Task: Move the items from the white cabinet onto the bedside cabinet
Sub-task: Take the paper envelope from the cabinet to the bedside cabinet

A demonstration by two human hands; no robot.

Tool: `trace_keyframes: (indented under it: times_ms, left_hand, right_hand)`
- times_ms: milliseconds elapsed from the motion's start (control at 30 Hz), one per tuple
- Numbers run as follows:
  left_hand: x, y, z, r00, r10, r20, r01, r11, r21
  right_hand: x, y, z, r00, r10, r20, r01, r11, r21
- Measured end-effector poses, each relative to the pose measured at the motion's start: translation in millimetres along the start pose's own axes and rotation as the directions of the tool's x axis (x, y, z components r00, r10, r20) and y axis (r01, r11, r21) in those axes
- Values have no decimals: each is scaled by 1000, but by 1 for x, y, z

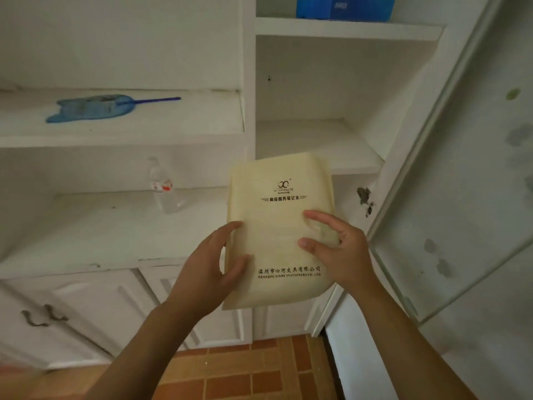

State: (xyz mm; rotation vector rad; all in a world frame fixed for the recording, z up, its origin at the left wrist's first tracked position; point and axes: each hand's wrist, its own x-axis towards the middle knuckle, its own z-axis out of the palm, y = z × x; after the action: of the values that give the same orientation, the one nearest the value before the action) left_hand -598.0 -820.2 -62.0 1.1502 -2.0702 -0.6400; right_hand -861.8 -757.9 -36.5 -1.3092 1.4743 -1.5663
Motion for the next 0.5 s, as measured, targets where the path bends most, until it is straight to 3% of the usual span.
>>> trace_keyframes:
  times_ms: [200,500]
  left_hand:
    - [-68,2,-3,982,-139,-127,154,982,113]
    - [-196,7,-43,867,-375,-327,449,874,188]
  right_hand:
    - [-13,27,22,970,39,239,-42,999,7]
    - [-55,30,109,825,34,564,-42,999,2]
